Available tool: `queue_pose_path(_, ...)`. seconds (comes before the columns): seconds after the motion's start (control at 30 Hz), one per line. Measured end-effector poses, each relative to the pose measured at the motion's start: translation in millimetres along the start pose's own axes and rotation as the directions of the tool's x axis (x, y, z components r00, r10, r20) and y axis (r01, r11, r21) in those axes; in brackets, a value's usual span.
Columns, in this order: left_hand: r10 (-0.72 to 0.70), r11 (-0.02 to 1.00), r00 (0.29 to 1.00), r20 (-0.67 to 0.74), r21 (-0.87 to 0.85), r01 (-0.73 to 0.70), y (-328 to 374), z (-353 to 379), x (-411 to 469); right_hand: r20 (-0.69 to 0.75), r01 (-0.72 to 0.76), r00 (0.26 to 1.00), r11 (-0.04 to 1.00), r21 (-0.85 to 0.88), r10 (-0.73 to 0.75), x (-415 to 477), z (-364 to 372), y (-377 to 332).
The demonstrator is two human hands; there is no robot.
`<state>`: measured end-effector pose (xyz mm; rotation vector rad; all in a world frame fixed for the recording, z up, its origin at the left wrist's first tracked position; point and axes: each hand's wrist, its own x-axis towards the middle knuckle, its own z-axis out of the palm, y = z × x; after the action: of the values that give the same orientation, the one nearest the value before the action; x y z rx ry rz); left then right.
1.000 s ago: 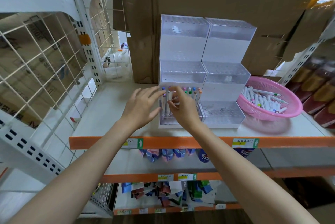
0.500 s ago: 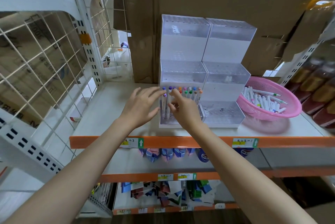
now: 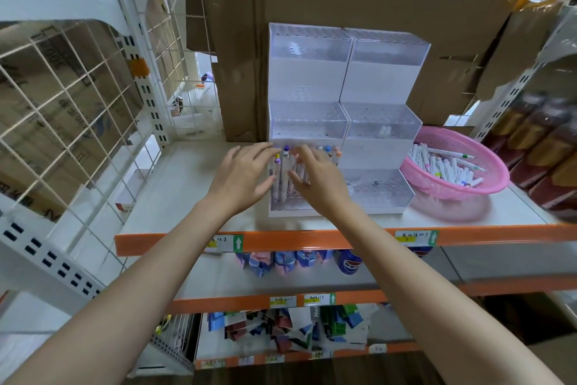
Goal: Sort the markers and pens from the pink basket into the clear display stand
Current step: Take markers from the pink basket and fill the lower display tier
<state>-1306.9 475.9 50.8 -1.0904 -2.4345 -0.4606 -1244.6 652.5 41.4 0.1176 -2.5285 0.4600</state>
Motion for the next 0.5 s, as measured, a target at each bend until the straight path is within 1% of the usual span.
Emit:
queue_pose_path(0.03,-0.005,1.0,1.0,0.002,-0.003,0.005,2,0,1,-0.042,0.032,0.999,0.997,-0.067,-0.035,-1,-2,2)
queue_pose_path(0.1,-0.001,1.0,1.0,0.003,-0.004,0.001,6,-1,5,-0.104,0.049,0.992,0.982,-0.185,-0.069,-2,-7,7)
queue_pose_path(0.17,0.009,1.0,1.0,0.006,0.003,-0.009,13,-1,8,-0.103,0.033,0.993,0.971,-0.238,-0.059,-3,-12,13)
queue_pose_path(0.37,0.056,0.998,0.998,0.033,0.031,-0.057,44,5,22,-0.02,-0.029,1.0,0.97,-0.242,0.025,-18,-32,37)
queue_pose_path(0.5,0.119,0.988,0.989,0.09,0.084,-0.126,68,17,37,-0.038,-0.054,0.998,0.964,-0.261,0.046,-31,-52,60)
